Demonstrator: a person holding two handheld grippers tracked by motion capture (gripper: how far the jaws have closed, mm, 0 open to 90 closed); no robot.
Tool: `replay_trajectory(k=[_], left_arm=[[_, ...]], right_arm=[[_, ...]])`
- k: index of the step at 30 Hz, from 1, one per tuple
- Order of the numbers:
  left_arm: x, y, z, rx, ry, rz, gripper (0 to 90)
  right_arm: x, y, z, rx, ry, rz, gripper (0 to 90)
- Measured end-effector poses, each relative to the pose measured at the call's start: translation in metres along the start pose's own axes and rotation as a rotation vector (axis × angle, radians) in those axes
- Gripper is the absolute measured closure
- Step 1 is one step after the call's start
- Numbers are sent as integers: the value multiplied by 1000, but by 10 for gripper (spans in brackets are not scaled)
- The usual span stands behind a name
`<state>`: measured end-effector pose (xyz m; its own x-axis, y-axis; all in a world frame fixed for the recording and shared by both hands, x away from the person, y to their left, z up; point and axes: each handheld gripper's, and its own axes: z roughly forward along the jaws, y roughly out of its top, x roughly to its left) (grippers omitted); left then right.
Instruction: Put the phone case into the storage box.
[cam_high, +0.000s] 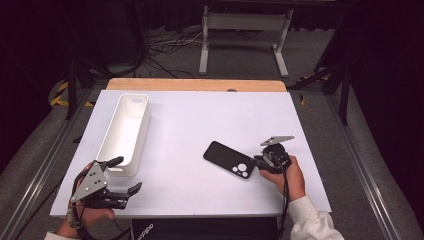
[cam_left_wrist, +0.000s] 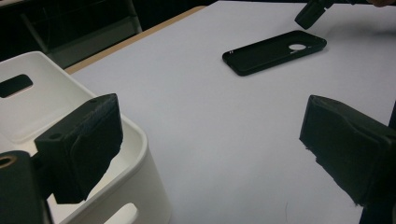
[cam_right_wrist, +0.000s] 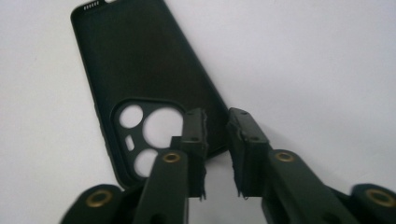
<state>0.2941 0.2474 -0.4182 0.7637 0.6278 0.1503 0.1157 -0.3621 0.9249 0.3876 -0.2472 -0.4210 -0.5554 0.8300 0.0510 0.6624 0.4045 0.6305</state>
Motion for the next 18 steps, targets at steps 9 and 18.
replay_trajectory(k=[9, 18], left_arm=[[0, 0, 0, 10, -7, 6, 67], [-1, 0, 1, 16, -8, 8, 68]], right_arm=[[7, 6, 2, -75, 5, -37, 900], [35, -6, -7, -70, 112, -117, 900]])
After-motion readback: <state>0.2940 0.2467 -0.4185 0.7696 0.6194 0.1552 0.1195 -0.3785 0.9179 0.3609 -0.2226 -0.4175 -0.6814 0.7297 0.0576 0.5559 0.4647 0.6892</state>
